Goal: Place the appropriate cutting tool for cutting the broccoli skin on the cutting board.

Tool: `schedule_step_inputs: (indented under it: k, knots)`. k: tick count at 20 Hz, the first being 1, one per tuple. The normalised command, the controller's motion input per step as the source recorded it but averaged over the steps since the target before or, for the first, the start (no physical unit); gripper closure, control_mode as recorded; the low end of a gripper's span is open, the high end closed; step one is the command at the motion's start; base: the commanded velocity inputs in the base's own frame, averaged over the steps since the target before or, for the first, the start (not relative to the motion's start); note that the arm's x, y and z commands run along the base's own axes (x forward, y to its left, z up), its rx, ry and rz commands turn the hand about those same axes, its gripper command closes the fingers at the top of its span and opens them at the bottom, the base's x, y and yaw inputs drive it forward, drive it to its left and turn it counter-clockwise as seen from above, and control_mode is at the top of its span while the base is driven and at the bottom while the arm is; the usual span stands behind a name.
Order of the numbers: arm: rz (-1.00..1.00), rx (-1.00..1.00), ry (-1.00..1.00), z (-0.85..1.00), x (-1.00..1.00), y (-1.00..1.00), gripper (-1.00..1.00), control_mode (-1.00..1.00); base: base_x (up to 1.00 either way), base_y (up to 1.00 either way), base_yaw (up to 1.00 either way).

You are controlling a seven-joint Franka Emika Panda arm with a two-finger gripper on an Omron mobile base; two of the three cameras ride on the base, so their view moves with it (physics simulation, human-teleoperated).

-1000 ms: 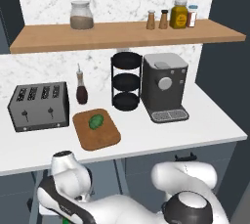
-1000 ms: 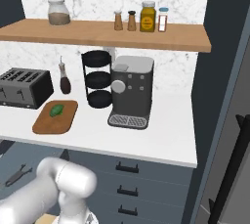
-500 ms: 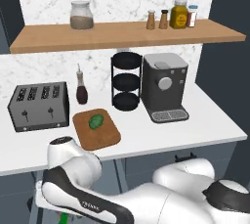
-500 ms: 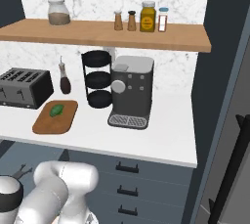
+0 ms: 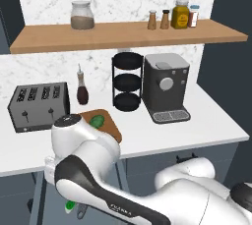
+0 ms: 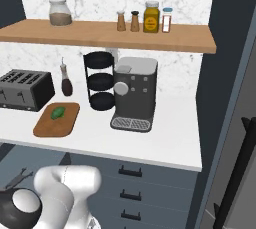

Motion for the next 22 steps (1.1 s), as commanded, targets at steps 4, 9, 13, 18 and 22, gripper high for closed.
schedule_step_inputs:
  k: [4,9,13,18,22]
  knots:
    - [-0.17,-0.09,-0.01,0.70,0.80,-0.13,1.00,-1.00,0.00,0.00,0.00]
    - [-0.13,-0.02,0.00,0.21,0.99,0.00,1.00,-1.00,0.00,0.00,0.00]
    - [-0.10,0.00,0.00,-0.01,0.69,-0.01,1.00,-1.00,0.00,0.00,0.00]
    - [-0.08,0.00,0.00,-0.12,0.63,-0.14,1.00,-1.00,0.00,0.00,0.00]
    - [-0.04,0.00,0.00,-0.21,0.60,-0.35,1.00,-1.00,0.00,0.00,0.00]
